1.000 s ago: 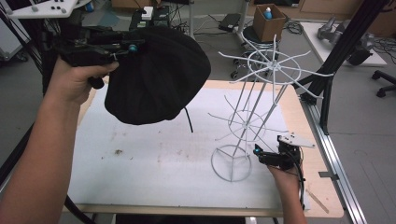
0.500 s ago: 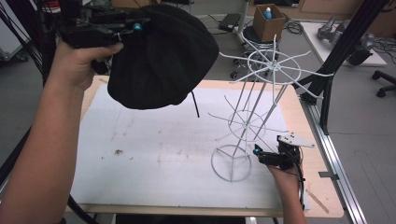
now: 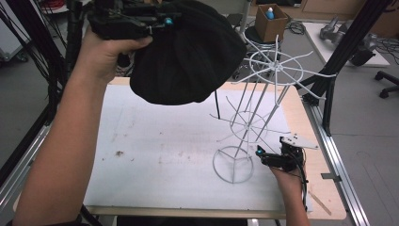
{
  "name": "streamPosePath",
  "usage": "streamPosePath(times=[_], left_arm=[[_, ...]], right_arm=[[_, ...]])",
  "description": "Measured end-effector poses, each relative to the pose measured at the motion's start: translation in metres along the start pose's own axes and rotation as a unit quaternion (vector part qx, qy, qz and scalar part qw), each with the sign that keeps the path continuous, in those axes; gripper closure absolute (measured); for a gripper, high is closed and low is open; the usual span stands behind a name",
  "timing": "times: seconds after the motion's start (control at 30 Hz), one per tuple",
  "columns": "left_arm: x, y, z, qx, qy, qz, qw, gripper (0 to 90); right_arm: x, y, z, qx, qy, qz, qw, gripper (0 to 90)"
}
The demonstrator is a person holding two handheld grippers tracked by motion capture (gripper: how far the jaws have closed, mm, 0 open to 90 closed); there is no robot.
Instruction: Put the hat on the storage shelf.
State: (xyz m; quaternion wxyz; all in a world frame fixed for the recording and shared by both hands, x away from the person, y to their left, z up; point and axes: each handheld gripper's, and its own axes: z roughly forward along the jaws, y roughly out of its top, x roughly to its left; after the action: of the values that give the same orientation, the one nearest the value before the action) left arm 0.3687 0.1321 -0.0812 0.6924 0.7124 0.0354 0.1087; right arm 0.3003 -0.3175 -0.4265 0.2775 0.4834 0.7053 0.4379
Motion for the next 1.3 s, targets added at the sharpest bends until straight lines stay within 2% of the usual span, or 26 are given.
streamPosePath(times=[0.13,0.37,0.4,0.47,0.6,0.7,0.83,1.0,1.17,1.3], left_arm=[[0.004,-0.012,0.004,0.006,-0.003,-0.013,0.9999,71.3],[0.001,-0.025,0.007,0.051,-0.011,-0.003,0.9986,68.7],[0.000,-0.028,0.006,0.049,-0.009,-0.003,0.9987,68.1],[0.001,-0.038,0.005,0.042,-0.014,-0.018,0.9989,67.6],[0.005,-0.059,0.002,0.042,-0.016,-0.035,0.9984,67.6],[0.008,-0.073,0.000,0.033,-0.019,-0.051,0.9980,67.3],[0.008,-0.080,-0.001,0.032,-0.019,-0.053,0.9979,65.9],[0.008,-0.085,-0.004,0.039,-0.009,-0.059,0.9975,58.4],[0.010,-0.093,-0.009,0.014,-0.013,-0.075,0.9970,56.6],[0.010,-0.100,-0.012,0.018,-0.012,-0.079,0.9966,54.0]], right_arm=[[0.000,0.000,0.000,0.000,0.000,0.000,1.0000,0.8],[0.001,0.000,0.000,0.004,0.000,0.000,1.0000,0.8],[0.001,0.000,0.000,0.004,0.000,0.000,1.0000,0.8],[0.001,0.000,0.000,0.003,0.000,-0.002,1.0000,0.8],[0.002,0.000,0.000,0.006,0.000,-0.002,1.0000,0.8],[0.002,-0.001,0.001,0.007,-0.001,-0.006,1.0000,0.8],[0.003,-0.001,0.002,0.011,-0.001,-0.003,0.9999,0.8],[0.003,-0.001,0.003,0.014,-0.001,-0.006,0.9999,0.8],[0.003,-0.001,0.003,0.013,-0.002,-0.008,0.9999,0.8],[0.003,-0.001,0.002,0.012,-0.002,-0.008,0.9999,0.8]])
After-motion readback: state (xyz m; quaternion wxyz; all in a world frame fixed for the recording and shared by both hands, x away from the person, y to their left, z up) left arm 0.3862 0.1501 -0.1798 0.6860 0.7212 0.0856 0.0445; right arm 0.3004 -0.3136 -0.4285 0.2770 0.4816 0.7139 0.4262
